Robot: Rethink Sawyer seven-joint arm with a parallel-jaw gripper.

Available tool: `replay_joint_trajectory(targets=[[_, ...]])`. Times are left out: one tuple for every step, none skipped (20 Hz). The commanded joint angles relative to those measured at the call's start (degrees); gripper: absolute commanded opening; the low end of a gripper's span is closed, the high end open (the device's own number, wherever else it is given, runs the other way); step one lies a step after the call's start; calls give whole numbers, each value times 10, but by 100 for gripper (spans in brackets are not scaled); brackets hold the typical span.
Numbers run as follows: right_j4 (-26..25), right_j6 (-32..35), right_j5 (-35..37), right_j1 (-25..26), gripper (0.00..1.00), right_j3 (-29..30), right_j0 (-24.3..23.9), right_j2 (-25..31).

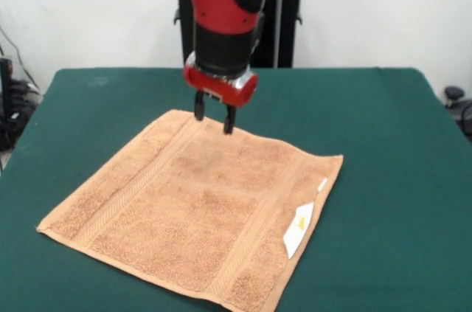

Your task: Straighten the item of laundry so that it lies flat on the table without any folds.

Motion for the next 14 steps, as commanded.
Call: replay_joint_trajectory(targets=[[-3,-22,57,-63,100,95,21,70],[0,-21,53,-63,100,98,17,74],[2,-21,57,-67,100,99,17,75],[-2,-23,58,-67,100,96,20,71],[-4,-24,60,-67,100,94,21,69],[-8,-24,56,-59,100,90,21,67],[-10,-26,54,-55,100,88,18,69],[-21,-27,42,-43,100,81,24,63],[-26,-29,42,-41,100,76,26,60],[-31,-30,45,-36,100,69,30,55],[-33,-32,46,-35,100,65,32,54],[-37,-37,49,-31,100,60,33,54],[-40,-39,51,-29,100,55,35,52],[-46,-33,42,-24,100,51,42,46]])
